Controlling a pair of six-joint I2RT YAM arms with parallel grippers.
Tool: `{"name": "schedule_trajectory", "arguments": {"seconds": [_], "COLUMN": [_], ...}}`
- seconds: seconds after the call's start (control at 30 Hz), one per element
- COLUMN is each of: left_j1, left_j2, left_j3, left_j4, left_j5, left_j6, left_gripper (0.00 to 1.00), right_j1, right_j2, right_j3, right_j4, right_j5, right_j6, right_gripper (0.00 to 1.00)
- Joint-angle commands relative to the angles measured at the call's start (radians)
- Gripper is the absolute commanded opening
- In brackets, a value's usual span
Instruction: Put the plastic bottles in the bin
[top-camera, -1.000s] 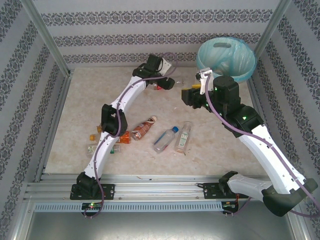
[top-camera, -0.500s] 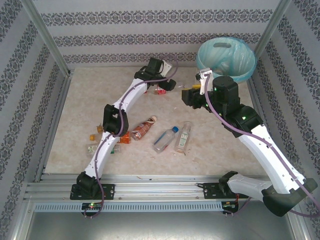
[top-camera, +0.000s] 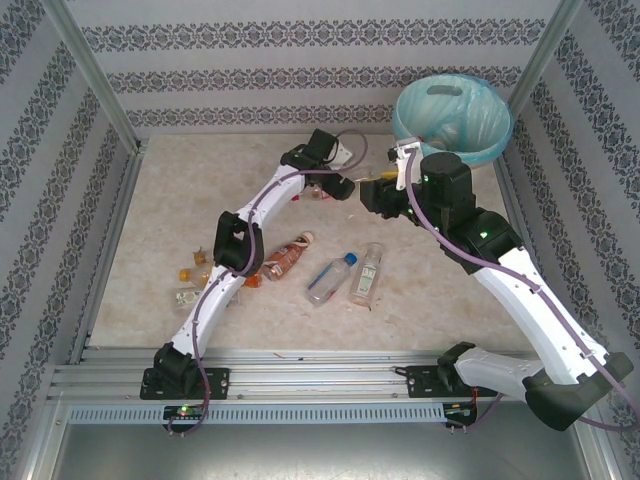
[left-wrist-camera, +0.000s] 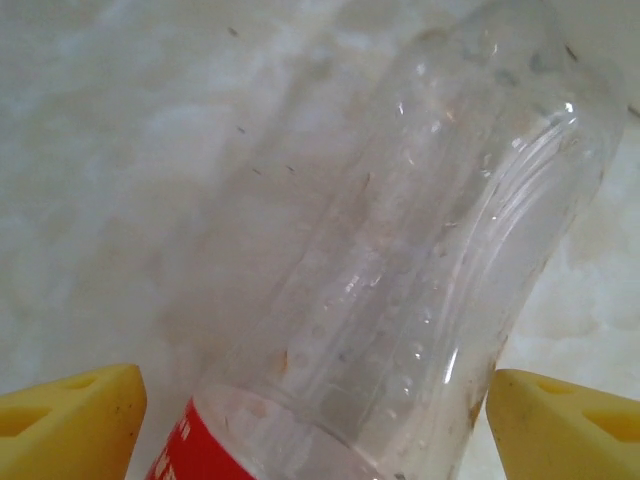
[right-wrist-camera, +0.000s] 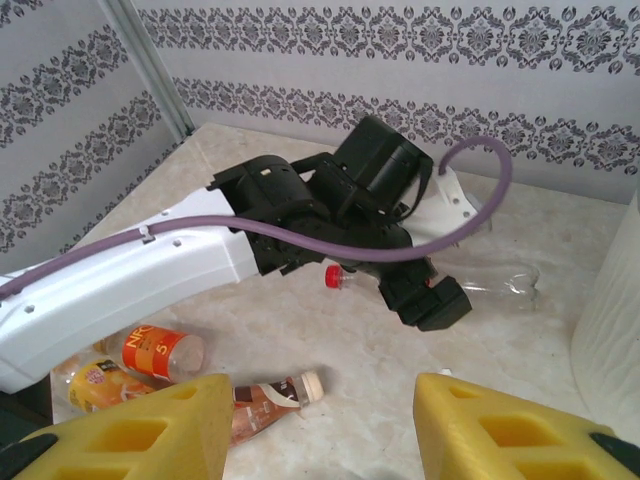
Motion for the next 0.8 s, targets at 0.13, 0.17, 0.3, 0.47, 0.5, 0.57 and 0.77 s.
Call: {"name": "schedule_trajectory", "arguments": {"seconds": [0.13,0.17,0.3,0.47,0.5,0.57,0.77], "left_j1": [-0.018,-0.018,-0.019,-0.017,-0.015,-0.007,0.071], "left_j2": [0.022,0.019,0.004,-0.039,-0.052,-0.083,-0.242], "left_j3": [0.016,0.017,0.02,0.024,0.024,0.023,0.003], "left_j4": [-0.113,-0.113,-0.098,-0.097,-0.101,-0.113,-0.134], "left_j5": [-0.056,-0.054,-0.066,-0.065,-0.062,-0.054,0.087], "left_j6": [0.039,0.037,0.032,0.02,0.01,-0.011,-0.209], "left_gripper": [0.77,0.73,0.66,0.62,0.6,0.56,0.45], "right_j1": [0.024,0.028,0.036,0.047,0.049,0.057,0.085], "right_j2": [0.003,0.003,-0.002,-0.017,-0.021,-0.023,-0.021], "right_j3": [-0.01,-0.007,-0.005,-0.002,0.001,0.008,0.04], "right_j4": [0.029,0.028,0.024,0.02,0.02,0.017,0.041], "right_j5": [0.023,0.025,0.038,0.056,0.06,0.072,0.115], "right_j6": [0.021,0.02,0.019,0.023,0.022,0.018,-0.007], "right_gripper": [0.52,0.51,0.51,0.51,0.52,0.52,0.52]}}
